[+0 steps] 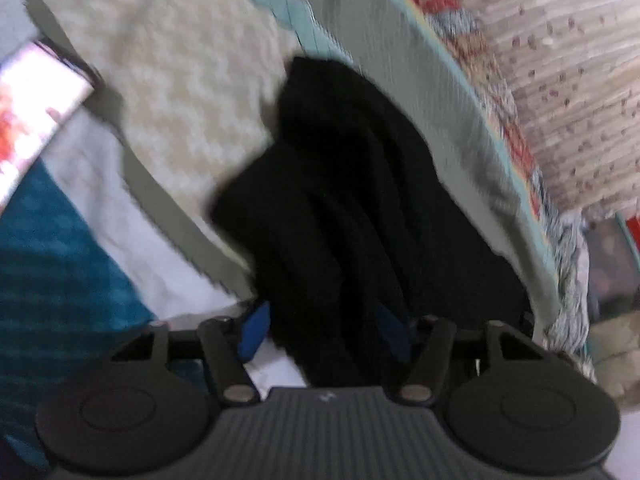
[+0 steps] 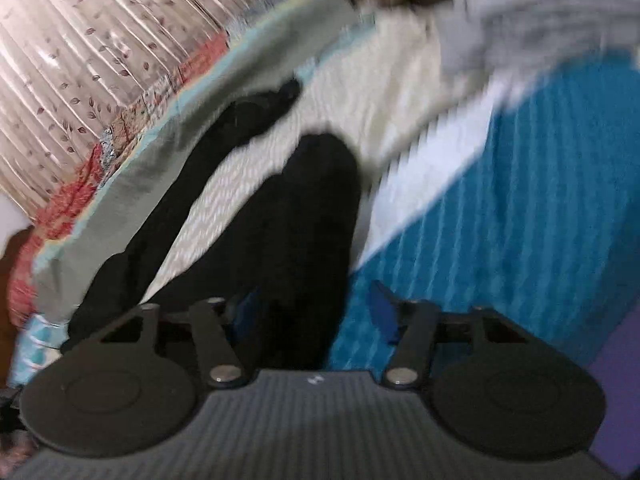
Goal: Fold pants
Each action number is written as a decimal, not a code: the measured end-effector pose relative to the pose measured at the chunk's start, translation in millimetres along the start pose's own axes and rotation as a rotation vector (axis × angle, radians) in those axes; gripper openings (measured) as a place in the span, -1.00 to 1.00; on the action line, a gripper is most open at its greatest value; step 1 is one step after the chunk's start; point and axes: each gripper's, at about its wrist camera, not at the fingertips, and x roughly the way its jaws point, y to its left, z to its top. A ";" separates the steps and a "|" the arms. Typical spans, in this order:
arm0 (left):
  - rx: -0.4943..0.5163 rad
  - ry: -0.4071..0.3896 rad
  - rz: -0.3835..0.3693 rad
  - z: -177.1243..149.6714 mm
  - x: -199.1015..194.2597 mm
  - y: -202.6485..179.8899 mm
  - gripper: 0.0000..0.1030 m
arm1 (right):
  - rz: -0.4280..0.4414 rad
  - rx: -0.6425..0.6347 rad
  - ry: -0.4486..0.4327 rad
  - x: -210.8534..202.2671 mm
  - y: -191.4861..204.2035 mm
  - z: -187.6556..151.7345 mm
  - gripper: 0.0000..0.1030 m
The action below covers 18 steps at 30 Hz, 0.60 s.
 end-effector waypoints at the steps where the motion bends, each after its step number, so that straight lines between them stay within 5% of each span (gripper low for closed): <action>1: 0.021 0.021 -0.003 -4.7 9.7 -2.1 -0.69 | 0.009 -0.003 0.014 5.3 2.7 -5.1 -0.27; 3: 0.000 0.032 0.003 -12.5 16.7 -3.4 -0.87 | 0.020 -0.016 0.049 14.9 14.3 -8.5 -0.78; 6: 0.013 -0.032 -0.030 -11.2 -8.4 -6.0 -0.88 | 0.069 -0.015 -0.039 -7.9 32.4 9.1 -0.79; 10: 0.024 -0.150 -0.091 -0.6 -62.4 -7.4 -0.89 | 0.150 -0.164 -0.235 -53.7 84.7 53.5 -0.79; 12: 0.013 -0.202 -0.087 5.5 -78.8 -4.8 -0.89 | 0.164 -0.244 -0.281 -44.3 122.6 81.0 -0.77; 14: -0.008 -0.228 -0.062 10.9 -83.3 -0.6 -0.89 | 0.107 -0.284 -0.282 -11.6 154.3 102.5 -0.66; 15: -0.028 -0.227 -0.046 13.0 -82.3 2.6 -0.89 | 0.079 -0.296 -0.248 14.3 164.7 113.1 -0.30; 16: -0.049 -0.221 -0.039 14.2 -79.6 5.2 -0.89 | 0.076 -0.316 -0.190 45.2 171.1 122.3 0.29; 18: -0.080 -0.203 -0.031 11.3 -76.1 10.5 -0.89 | -0.024 -0.329 -0.143 86.3 165.9 126.0 0.22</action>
